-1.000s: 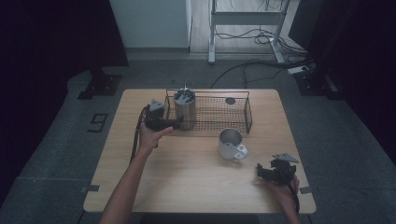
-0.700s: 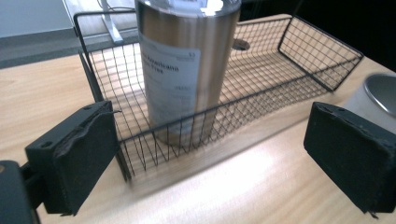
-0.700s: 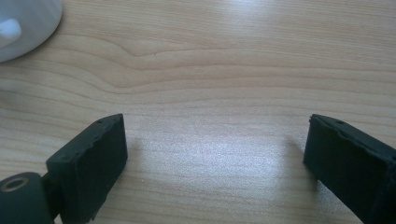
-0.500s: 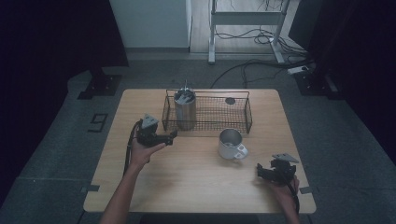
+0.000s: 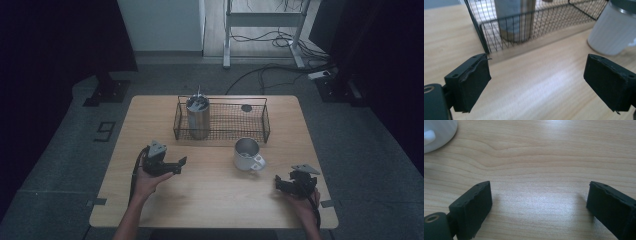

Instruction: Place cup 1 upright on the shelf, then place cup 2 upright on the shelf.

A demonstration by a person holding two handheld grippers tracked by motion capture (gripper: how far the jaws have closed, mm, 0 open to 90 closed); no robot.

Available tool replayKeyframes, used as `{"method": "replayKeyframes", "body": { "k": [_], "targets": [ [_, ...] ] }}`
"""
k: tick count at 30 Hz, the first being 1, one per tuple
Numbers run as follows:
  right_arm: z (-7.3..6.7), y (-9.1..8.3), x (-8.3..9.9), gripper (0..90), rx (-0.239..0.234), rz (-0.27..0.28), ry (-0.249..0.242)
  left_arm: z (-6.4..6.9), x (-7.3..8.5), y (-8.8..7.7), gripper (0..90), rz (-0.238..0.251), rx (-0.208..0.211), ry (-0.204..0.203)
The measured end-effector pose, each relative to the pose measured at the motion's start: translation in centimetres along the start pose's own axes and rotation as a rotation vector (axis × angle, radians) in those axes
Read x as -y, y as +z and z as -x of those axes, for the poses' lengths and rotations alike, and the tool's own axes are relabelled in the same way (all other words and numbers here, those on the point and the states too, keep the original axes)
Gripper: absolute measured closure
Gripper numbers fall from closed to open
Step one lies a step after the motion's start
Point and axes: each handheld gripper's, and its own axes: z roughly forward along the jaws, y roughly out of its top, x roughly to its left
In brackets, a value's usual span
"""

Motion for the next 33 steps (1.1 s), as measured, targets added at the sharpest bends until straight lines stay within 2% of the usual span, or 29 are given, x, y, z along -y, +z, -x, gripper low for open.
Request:
{"method": "replayKeyframes", "body": {
  "k": [9, 13, 17, 24, 33],
  "targets": [
    [0.0, 0.0, 0.0, 5.8, 0.0, 0.0, 0.0, 0.1, 3.2, 0.0, 10.0, -0.025, 0.011, -0.04],
    [0.0, 0.0, 0.0, 5.8, 0.0, 0.0, 0.0, 0.1, 3.8, 0.4, 10.6, -0.064, -0.016, -0.017],
    [0.0, 0.0, 0.0, 5.9, -0.001, 0.0, 0.0, 0.2, 4.4, 0.5, 11.2, -0.07, -0.003, -0.028],
    [0.0, -0.1, 0.0, 11.5, -0.011, 0.015, -0.011, 0.1, 4.5, 0.1, 11.2, -0.059, -0.01, -0.027],
    [0.2, -1.4, -0.3, 12.5, -0.055, 0.095, 0.004, -0.1, 4.5, 0.1, 11.2, -0.057, -0.013, -0.022]
  ]
}}
